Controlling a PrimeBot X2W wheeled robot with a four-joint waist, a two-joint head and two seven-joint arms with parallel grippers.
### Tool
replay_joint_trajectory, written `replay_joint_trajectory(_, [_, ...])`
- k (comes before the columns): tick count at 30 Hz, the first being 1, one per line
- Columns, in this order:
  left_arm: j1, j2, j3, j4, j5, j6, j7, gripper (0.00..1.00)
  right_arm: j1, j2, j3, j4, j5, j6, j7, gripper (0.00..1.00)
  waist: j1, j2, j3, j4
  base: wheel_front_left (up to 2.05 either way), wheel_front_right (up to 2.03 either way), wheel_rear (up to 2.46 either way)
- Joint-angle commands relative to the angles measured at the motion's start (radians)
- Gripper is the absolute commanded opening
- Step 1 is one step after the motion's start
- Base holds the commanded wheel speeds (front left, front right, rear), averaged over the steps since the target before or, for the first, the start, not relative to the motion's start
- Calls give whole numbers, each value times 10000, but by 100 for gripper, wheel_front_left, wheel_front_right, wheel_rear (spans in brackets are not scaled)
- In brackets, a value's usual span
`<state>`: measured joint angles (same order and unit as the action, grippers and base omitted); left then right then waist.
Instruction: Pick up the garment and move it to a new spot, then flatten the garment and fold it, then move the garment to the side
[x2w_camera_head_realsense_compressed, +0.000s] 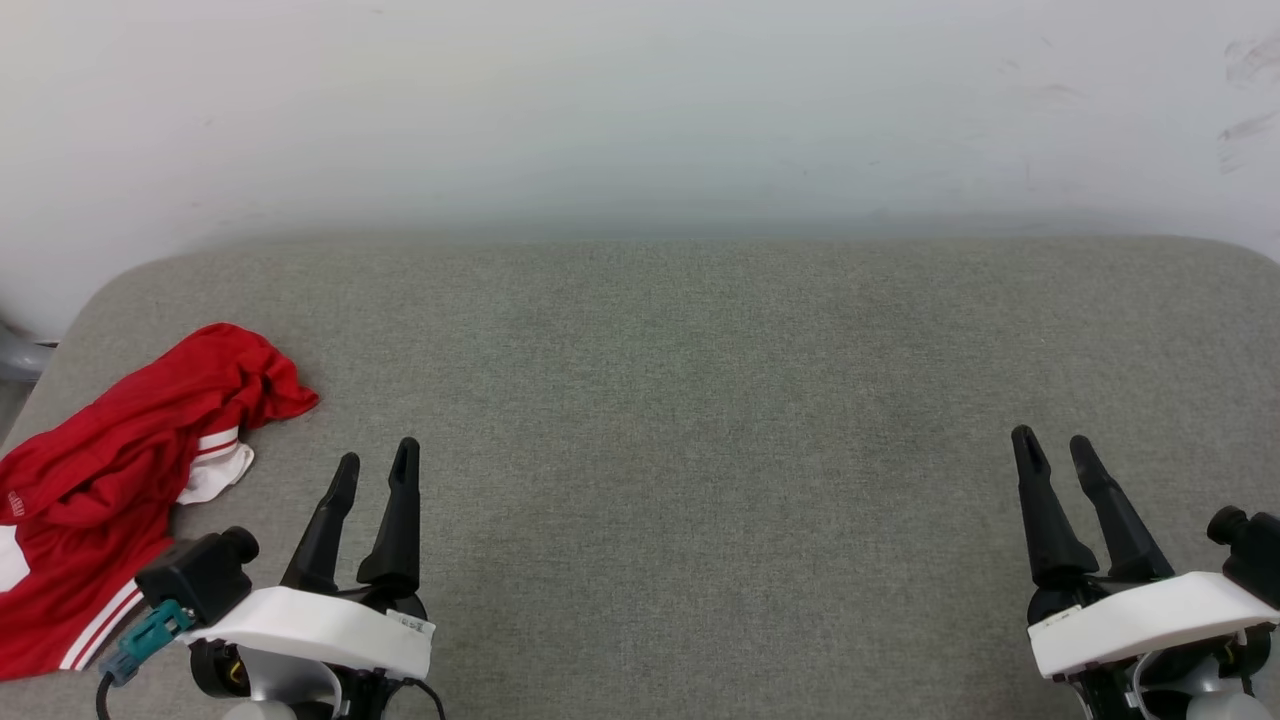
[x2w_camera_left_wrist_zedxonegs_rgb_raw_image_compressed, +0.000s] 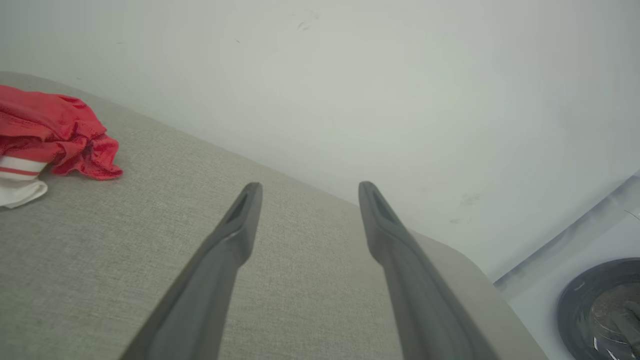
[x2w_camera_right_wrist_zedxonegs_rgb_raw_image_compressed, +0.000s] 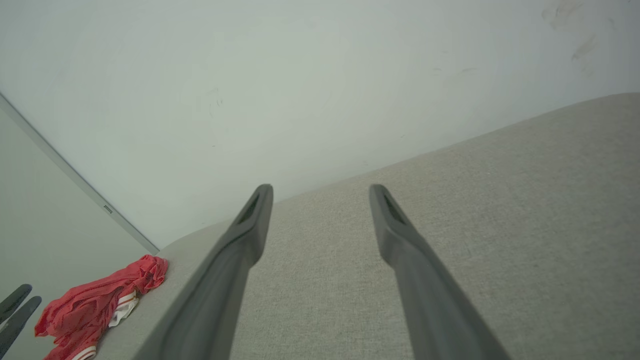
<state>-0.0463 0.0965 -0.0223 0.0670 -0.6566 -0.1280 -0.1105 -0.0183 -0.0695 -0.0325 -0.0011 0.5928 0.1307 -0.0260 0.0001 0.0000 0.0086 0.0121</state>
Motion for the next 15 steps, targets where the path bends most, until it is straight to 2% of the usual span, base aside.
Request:
replay_joint_trajectory(1, [-1,130,-34,-148,439,24,-125,100,30,-81,9,-218,-470,0,-12,100,-1,0,-1,6,0,0,0])
replay_joint_trajectory(15, [81,500,-356,-67,2212,357,-474,100,213,-66,-55,-500,-2435,0,19,100,-1,0,23,6,0,0,0])
